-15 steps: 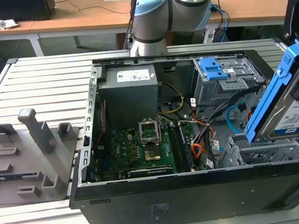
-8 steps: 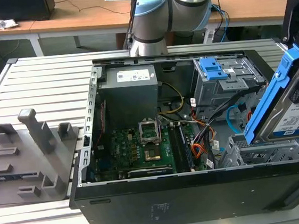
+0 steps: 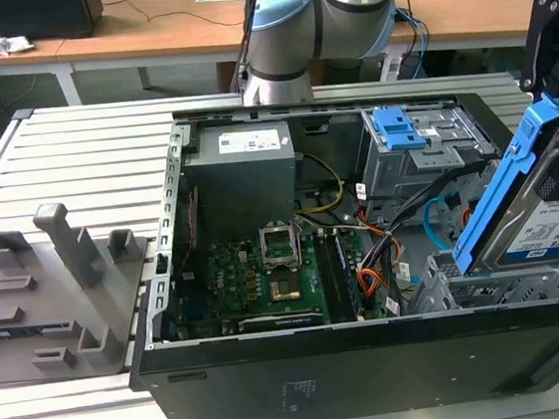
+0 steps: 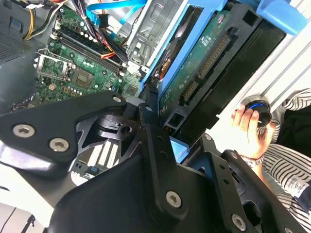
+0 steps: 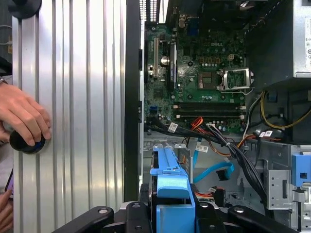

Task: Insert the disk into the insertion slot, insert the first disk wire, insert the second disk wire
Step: 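Insert the disk into the insertion slot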

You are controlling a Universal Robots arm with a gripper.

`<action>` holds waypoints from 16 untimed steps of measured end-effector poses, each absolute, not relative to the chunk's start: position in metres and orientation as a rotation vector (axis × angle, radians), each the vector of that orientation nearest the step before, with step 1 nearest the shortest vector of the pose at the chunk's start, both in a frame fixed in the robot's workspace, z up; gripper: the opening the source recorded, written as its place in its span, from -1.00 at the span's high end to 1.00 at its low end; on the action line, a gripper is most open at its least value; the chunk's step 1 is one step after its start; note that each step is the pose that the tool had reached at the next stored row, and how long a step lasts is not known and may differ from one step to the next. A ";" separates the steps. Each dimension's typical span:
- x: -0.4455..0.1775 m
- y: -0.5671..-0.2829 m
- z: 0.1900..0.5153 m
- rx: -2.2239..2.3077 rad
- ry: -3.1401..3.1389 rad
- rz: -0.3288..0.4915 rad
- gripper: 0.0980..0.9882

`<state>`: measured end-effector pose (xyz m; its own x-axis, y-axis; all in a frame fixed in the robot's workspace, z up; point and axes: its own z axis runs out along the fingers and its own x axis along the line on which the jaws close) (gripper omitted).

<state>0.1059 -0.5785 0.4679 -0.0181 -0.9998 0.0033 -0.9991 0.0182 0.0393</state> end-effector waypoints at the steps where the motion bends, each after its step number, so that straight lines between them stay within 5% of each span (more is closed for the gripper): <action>1: 0.106 -0.579 0.467 2.180 -2.220 -0.040 0.40; 16: 0.106 -0.579 0.453 2.180 -2.220 -0.040 0.40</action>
<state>0.1059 -0.5785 0.4527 -0.0181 -0.9998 0.0034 -0.9991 0.0183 0.0393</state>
